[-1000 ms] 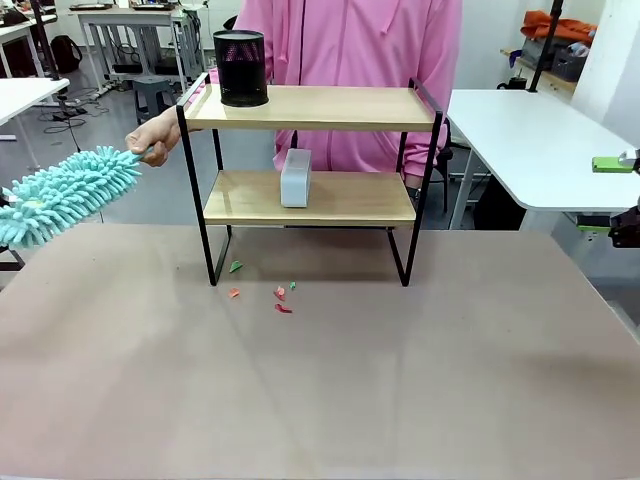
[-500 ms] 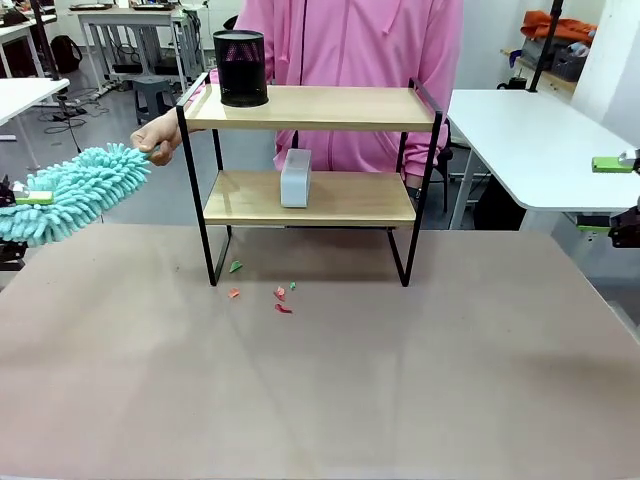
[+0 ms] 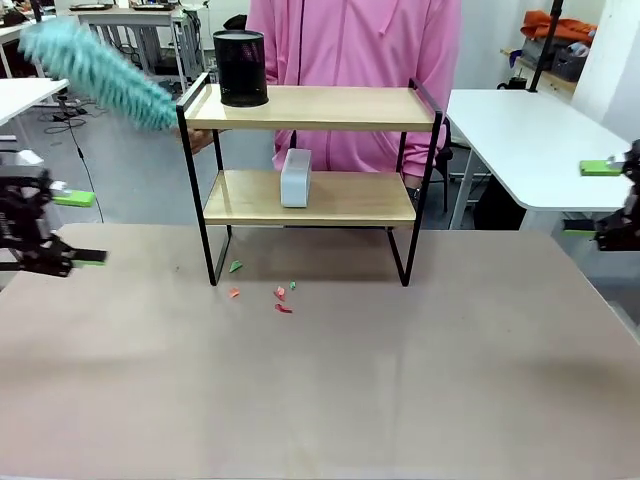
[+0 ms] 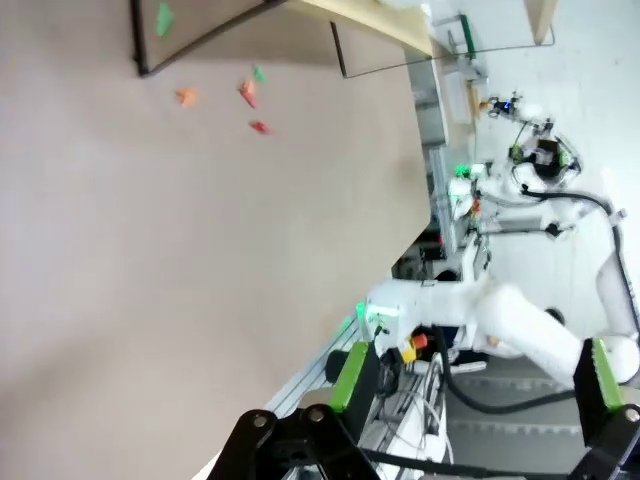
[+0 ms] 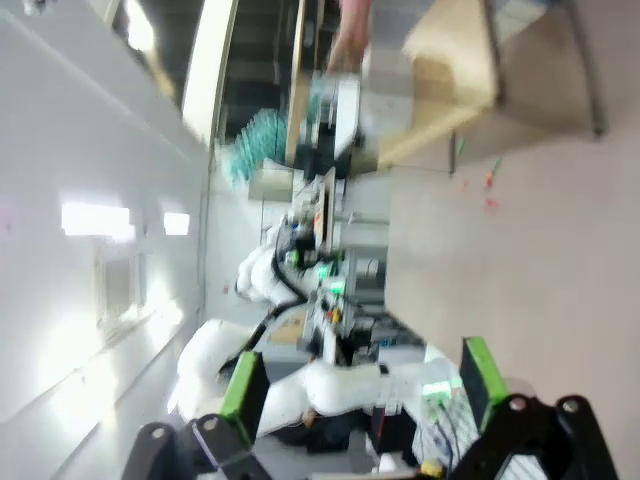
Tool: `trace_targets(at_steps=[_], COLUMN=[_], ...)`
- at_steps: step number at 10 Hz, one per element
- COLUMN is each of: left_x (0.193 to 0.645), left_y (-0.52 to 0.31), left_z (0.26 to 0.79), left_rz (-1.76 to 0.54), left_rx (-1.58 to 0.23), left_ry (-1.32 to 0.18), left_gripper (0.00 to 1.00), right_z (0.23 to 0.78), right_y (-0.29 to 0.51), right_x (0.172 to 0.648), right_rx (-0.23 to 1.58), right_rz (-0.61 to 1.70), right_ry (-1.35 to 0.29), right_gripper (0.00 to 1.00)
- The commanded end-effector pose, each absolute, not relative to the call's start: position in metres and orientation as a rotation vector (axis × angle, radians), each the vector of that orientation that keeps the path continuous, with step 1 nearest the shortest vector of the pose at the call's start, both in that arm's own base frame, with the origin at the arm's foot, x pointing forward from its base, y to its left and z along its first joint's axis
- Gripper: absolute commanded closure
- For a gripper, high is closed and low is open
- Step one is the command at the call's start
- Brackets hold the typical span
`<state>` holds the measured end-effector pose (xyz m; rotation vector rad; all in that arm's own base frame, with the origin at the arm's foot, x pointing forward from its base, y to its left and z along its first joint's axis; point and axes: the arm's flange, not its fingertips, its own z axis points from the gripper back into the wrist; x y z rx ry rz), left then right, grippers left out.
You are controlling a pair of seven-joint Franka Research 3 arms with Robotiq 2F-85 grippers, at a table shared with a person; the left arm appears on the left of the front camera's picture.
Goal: Clean the shelf.
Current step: Hand the Duster back to the human.
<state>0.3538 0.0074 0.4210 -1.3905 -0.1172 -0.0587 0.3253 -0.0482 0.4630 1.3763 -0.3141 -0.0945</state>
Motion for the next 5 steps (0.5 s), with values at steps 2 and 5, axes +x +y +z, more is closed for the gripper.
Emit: trace_targets(at_steps=[2,5], left_x=[0.352,0.359], left_y=[-0.059,-0.053], left_z=[0.391,0.374], left_rz=[-0.069,0.056], left_rx=[-1.43,-1.513], left_ry=[-0.08,-0.197], left_gripper=[0.0,0.0], right_z=[0.421,0.445], right_y=[0.054,0.037], right_x=[0.301,0.343], right_rx=[1.471,1.444], right_rz=[0.05,0.053], right_ry=[-0.226,-0.186], right_gripper=[0.0,0.0])
